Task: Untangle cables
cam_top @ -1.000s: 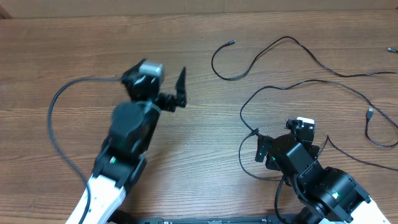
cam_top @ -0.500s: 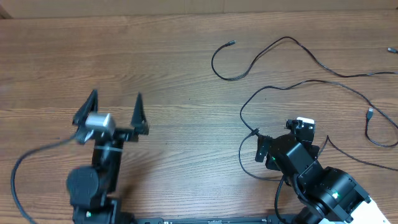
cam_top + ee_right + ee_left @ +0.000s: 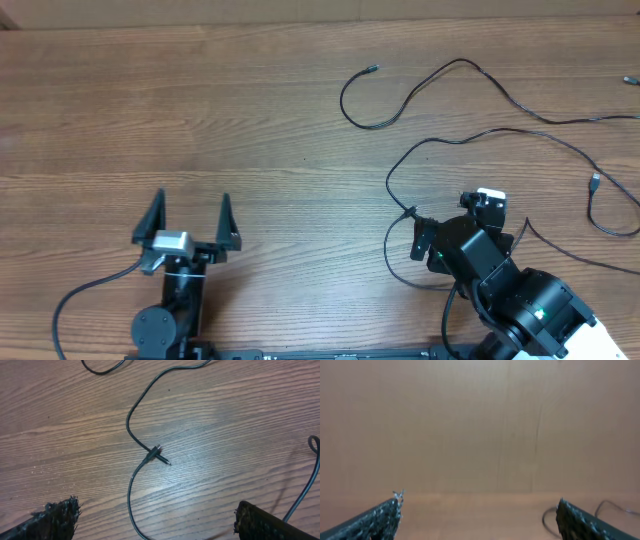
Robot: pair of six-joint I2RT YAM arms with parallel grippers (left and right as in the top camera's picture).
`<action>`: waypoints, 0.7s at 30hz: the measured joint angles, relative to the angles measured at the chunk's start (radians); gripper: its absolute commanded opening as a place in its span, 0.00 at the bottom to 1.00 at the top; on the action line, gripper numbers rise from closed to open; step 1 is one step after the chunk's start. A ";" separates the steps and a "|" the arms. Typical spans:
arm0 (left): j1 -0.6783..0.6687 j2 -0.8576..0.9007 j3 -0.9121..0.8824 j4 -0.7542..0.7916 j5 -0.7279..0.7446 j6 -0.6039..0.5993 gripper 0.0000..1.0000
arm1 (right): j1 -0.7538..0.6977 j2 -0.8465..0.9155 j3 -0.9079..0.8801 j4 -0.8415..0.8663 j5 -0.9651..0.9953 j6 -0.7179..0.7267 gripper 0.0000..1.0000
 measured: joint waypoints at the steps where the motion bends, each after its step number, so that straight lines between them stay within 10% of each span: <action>1: 0.000 -0.020 -0.013 -0.027 0.000 0.000 1.00 | 0.000 0.000 0.000 -0.001 0.000 0.000 1.00; 21: 0.000 -0.106 -0.022 -0.387 -0.072 0.001 0.99 | 0.000 0.000 0.000 -0.001 0.000 0.000 1.00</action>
